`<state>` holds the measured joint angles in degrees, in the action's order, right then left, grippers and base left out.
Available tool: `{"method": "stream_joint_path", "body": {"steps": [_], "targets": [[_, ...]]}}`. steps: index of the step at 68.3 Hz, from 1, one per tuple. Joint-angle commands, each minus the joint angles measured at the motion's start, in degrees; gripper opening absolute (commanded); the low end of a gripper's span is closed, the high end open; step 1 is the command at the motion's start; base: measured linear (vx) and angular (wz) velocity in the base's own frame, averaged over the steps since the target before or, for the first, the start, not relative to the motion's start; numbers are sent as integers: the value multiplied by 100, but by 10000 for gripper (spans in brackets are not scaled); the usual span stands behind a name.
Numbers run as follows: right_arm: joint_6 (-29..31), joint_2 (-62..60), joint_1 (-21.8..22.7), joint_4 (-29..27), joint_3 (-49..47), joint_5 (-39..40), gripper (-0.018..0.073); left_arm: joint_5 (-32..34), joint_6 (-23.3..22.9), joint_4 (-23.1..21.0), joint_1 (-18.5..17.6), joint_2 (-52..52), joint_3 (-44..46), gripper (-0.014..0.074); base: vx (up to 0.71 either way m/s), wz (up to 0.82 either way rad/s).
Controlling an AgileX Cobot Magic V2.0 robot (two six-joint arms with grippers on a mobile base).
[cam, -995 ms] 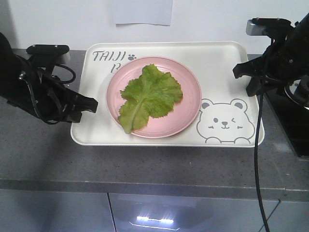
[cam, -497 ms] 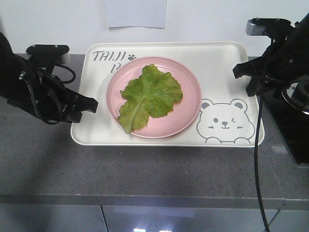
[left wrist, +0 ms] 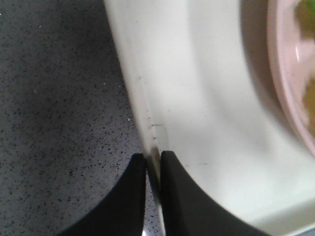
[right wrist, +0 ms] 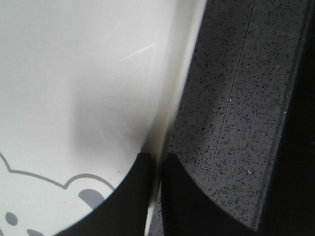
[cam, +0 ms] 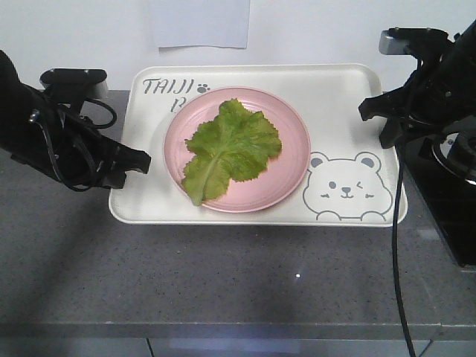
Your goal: Transfer vegetables to tray and serve
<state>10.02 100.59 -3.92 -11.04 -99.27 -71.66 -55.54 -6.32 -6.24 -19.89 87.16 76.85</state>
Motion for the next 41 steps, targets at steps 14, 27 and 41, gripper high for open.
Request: {"method": "stream_joint_path", "body": {"steps": [14,27,41], "targets": [[227,-311,-57,-456,-162,-185,-6,501,111,-414,-109,-257,182,-6,6,-1],[227,-311,-57,-456,-162,-185,-6,501,111,-414,-109,-257,182,-6,5,-1],[227,-311,-57,-456,-162,-183,-6,501,111,-414,-109,-257,182,-6,5,0]]}}
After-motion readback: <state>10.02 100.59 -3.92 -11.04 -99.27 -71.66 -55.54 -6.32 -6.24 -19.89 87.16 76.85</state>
